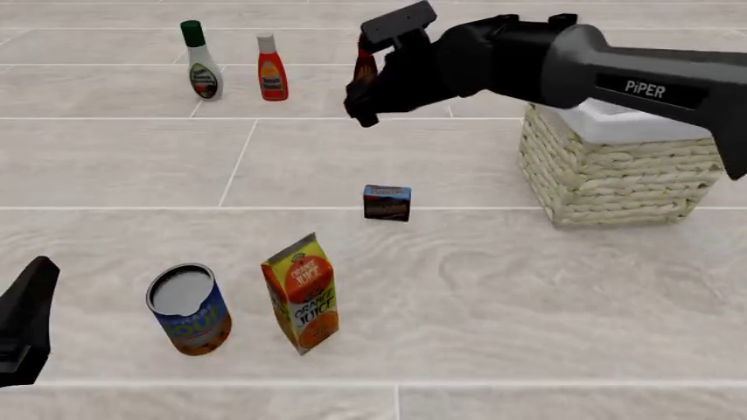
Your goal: Pick the chocolate pudding and place it in the basket.
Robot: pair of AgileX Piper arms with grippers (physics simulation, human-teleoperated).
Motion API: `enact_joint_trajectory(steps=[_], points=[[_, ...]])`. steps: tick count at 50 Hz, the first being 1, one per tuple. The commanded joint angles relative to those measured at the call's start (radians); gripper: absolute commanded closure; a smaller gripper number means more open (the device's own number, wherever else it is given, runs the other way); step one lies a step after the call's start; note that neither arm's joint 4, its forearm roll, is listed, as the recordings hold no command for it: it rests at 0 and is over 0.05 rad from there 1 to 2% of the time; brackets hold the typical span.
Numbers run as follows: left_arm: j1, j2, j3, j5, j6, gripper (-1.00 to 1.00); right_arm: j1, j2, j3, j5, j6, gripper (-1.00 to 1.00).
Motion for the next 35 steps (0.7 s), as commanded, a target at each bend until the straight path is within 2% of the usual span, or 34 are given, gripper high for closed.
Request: enact_joint_trajectory(steps=[1, 7, 10, 16, 35], points=[[0.000, 0.000, 0.000, 0.000, 0.000, -1.00, 0.007, 0.072, -0.107, 0.107, 0.003, -1.00], [0.000, 0.000, 0.000, 0.000, 0.000, -1.00, 0.003, 0.099, -0.165, 0.165, -0.001, -1.00], [0.000, 0.000, 0.000, 0.000, 0.000, -1.00, 0.008, 0.122, -0.201, 0.205, 0.025, -1.00], [0.000, 0.000, 0.000, 0.000, 0.000, -1.00, 0.007, 0.144, -0.236, 0.239, 0.020, -1.00], [0.000, 0.000, 0.000, 0.000, 0.000, -1.00, -0.012, 0.214, -0.317, 0.342, -0.040, -1.00]])
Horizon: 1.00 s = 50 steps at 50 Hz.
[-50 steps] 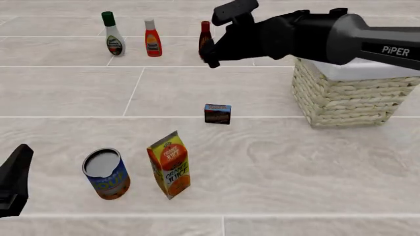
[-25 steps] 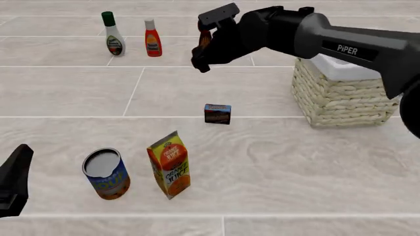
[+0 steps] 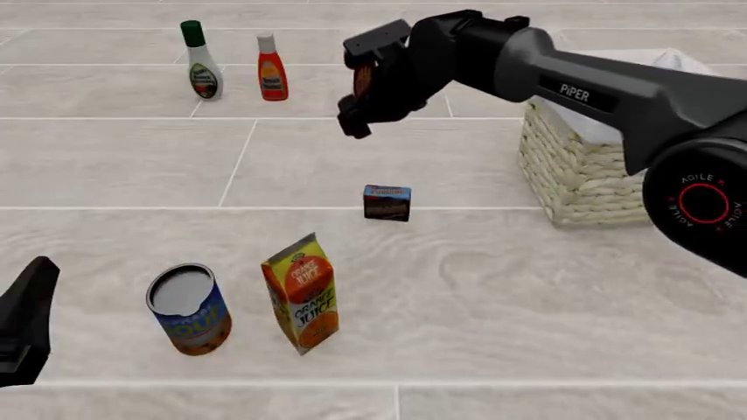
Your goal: Pick the chocolate pudding and place it in the basket.
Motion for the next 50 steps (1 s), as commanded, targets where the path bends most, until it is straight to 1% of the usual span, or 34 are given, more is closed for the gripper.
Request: enact_joint_trajectory(steps=[1, 4, 8, 13, 15, 21, 24, 25, 27, 29, 36, 42, 50], points=[[0.000, 0.000, 0.000, 0.000, 0.000, -1.00, -0.011, 0.039, -0.048, 0.058, -0.034, -1.00], [0.000, 0.000, 0.000, 0.000, 0.000, -1.00, -0.017, 0.050, -0.067, 0.075, -0.046, -1.00], [0.000, 0.000, 0.000, 0.000, 0.000, -1.00, -0.009, 0.053, -0.078, 0.091, -0.047, -1.00], [0.000, 0.000, 0.000, 0.000, 0.000, -1.00, -0.007, 0.063, -0.090, 0.111, -0.075, -1.00], [0.000, 0.000, 0.000, 0.000, 0.000, -1.00, -0.004, 0.065, -0.099, 0.118, -0.074, -1.00], [0.000, 0.000, 0.000, 0.000, 0.000, -1.00, -0.008, 0.073, -0.112, 0.125, -0.102, -1.00], [0.000, 0.000, 0.000, 0.000, 0.000, -1.00, -0.008, 0.071, -0.106, 0.120, -0.111, -1.00], [0.000, 0.000, 0.000, 0.000, 0.000, -1.00, -0.007, 0.067, -0.091, 0.110, -0.131, -1.00], [0.000, 0.000, 0.000, 0.000, 0.000, -1.00, -0.004, 0.061, -0.075, 0.100, -0.140, -1.00], [0.000, 0.000, 0.000, 0.000, 0.000, -1.00, 0.000, 0.051, -0.055, 0.087, -0.160, -1.00], [0.000, 0.000, 0.000, 0.000, 0.000, -1.00, -0.007, 0.048, -0.033, 0.065, -0.200, -1.00], [0.000, 0.000, 0.000, 0.000, 0.000, -1.00, -0.005, 0.047, -0.008, 0.039, -0.224, -1.00], [0.000, 0.000, 0.000, 0.000, 0.000, -1.00, -0.003, 0.049, 0.027, 0.007, -0.235, -1.00]])
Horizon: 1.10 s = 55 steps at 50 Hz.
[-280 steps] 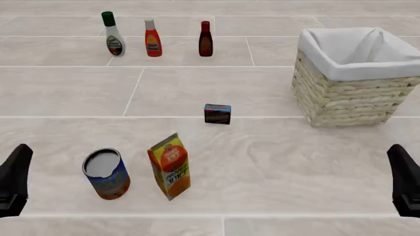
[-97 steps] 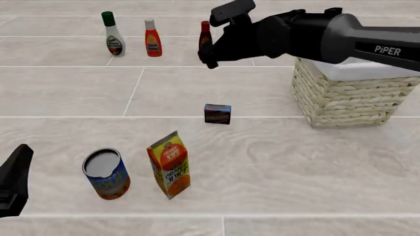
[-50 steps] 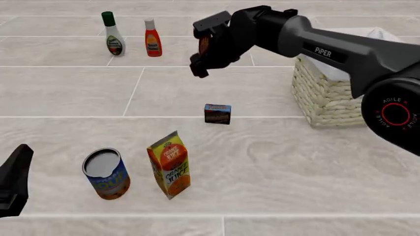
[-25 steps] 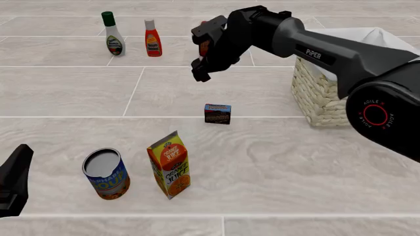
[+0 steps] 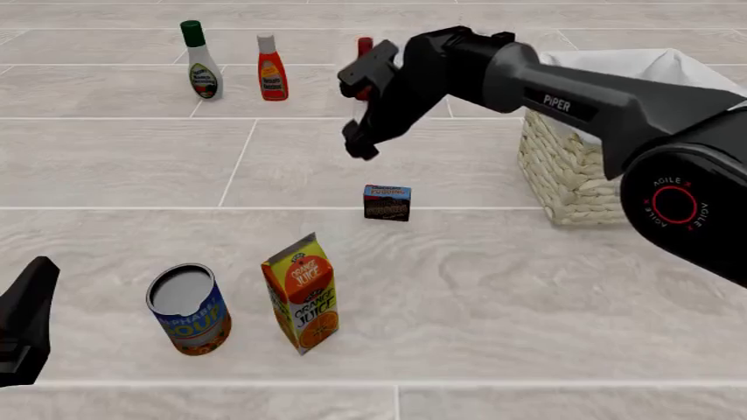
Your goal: Pick the chocolate pudding and place it in the basket.
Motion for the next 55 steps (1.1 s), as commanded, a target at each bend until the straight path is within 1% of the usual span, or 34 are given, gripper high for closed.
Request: enact_joint_trajectory(steps=[1, 9, 20, 22, 31, 55], points=[[0.000, 0.000, 0.000, 0.000, 0.000, -1.00, 0.000, 0.001, 0.040, -0.039, -0.032, -1.00], [0.000, 0.000, 0.000, 0.000, 0.000, -1.00, 0.007, 0.006, 0.072, -0.064, -0.032, -1.00], [0.000, 0.000, 0.000, 0.000, 0.000, -1.00, 0.019, 0.016, 0.108, -0.090, -0.001, -1.00], [0.000, 0.000, 0.000, 0.000, 0.000, -1.00, 0.026, 0.017, 0.117, -0.094, 0.014, -1.00], [0.000, 0.000, 0.000, 0.000, 0.000, -1.00, 0.026, 0.024, 0.133, -0.104, 0.026, -1.00], [0.000, 0.000, 0.000, 0.000, 0.000, -1.00, 0.024, 0.046, 0.154, -0.128, 0.028, -1.00]])
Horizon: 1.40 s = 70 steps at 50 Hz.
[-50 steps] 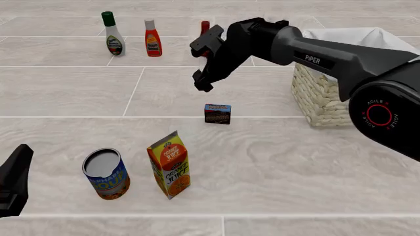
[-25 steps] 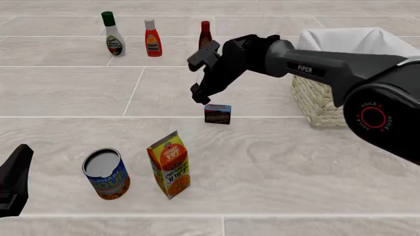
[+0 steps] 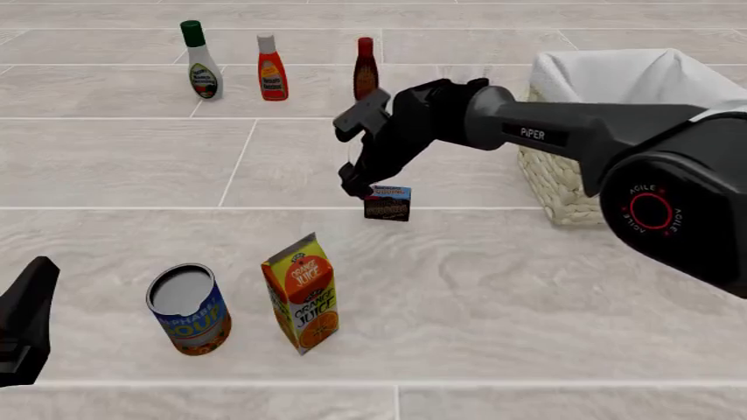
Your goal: Pick the chocolate pudding and place it in the basket.
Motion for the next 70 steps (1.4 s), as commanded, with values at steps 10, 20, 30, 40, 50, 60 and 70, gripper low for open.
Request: enact_joint_trajectory(steps=[10, 20, 30, 40, 50, 60, 70], points=[[0.000, 0.000, 0.000, 0.000, 0.000, -1.00, -0.005, 0.016, 0.017, -0.017, 0.000, -1.00], [0.000, 0.000, 0.000, 0.000, 0.000, -1.00, -0.009, 0.021, 0.021, -0.024, 0.002, -1.00], [0.000, 0.000, 0.000, 0.000, 0.000, -1.00, -0.016, 0.034, 0.018, -0.027, 0.004, -1.00], [0.000, 0.000, 0.000, 0.000, 0.000, -1.00, -0.020, 0.040, 0.032, -0.041, 0.006, -1.00], [0.000, 0.000, 0.000, 0.000, 0.000, -1.00, -0.020, 0.044, 0.052, -0.054, 0.016, -1.00], [0.000, 0.000, 0.000, 0.000, 0.000, -1.00, -0.030, 0.055, 0.068, -0.064, 0.016, -1.00], [0.000, 0.000, 0.000, 0.000, 0.000, -1.00, -0.046, 0.069, 0.066, -0.066, 0.013, -1.00]])
